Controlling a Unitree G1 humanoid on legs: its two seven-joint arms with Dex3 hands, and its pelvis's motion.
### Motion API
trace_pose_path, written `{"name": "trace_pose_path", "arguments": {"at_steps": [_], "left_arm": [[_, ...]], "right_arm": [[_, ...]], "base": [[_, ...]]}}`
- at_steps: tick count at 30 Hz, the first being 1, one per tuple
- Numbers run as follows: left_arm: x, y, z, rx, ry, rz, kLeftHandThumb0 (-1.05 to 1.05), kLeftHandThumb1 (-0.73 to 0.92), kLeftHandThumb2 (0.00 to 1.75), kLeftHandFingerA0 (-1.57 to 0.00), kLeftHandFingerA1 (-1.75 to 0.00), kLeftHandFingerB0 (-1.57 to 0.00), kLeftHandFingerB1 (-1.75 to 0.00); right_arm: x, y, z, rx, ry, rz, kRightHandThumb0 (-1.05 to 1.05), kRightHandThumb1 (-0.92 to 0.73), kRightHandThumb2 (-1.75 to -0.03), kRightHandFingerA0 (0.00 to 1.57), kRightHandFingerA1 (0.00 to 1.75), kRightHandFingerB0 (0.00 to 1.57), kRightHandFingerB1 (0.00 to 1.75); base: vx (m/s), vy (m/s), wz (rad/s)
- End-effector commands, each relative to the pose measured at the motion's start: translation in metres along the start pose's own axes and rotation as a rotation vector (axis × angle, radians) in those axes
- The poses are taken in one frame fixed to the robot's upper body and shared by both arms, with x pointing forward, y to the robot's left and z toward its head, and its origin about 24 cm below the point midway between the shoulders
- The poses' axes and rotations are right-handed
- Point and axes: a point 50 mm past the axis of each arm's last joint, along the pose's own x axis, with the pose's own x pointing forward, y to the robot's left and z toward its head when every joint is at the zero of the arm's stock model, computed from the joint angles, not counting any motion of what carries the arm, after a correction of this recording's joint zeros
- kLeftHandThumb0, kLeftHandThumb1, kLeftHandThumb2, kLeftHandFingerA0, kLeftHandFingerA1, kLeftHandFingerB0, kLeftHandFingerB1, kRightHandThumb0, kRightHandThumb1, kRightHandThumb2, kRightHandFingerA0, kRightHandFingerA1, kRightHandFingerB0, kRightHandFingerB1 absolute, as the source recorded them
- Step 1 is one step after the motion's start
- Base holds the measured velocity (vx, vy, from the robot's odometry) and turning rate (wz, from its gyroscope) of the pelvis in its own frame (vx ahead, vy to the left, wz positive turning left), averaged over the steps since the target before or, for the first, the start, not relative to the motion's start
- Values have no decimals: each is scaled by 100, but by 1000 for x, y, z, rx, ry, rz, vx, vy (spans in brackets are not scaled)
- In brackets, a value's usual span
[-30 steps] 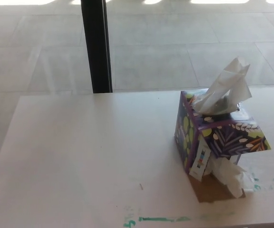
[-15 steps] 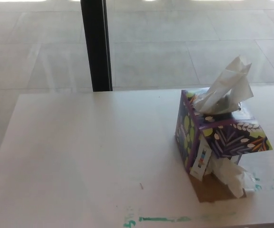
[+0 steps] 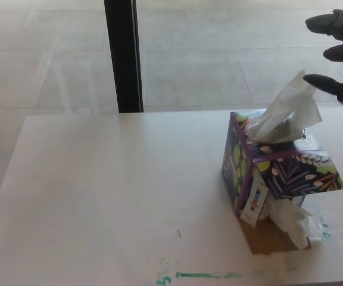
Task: The robot uses its right hand to pull out a tissue from the tissue box kept in the middle of the desk and put it on the right side
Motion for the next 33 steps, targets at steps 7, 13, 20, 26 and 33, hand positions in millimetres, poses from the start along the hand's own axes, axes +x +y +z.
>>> {"name": "trace_pose_path", "arguments": {"at_steps": [7,13,20,26,33], "left_arm": [[0,2,8,5,-45,-17,-84,92,73,-64,-53,-46,-44],[0,2,9,-34,-43,-11,-84,92,74,-61,-53,-46,-45],[1,-2,14,-35,-79,-48,-85,92,75,-53,-49,-44,-42],[0,-1,12,-36,-74,-36,-87,92,76,-53,-50,-41,-43],[1,-1,11,-60,-66,-36,-87,92,76,-54,-49,-41,-42]], "right_arm": [[4,10,-7,-197,117,176,-98,-64,-101,0,13,0,7],[2,21,-11,-214,90,225,-91,-60,-99,8,26,8,16],[5,34,-6,-152,84,246,-82,-57,-90,52,63,9,36],[8,37,0,-136,21,137,-43,-65,-59,86,100,32,32],[10,38,1,-214,-2,21,-22,-71,-61,85,154,65,44]], "base": [[0,0,0],[0,0,0],[0,0,0],[0,0,0],[0,0,0]]}}
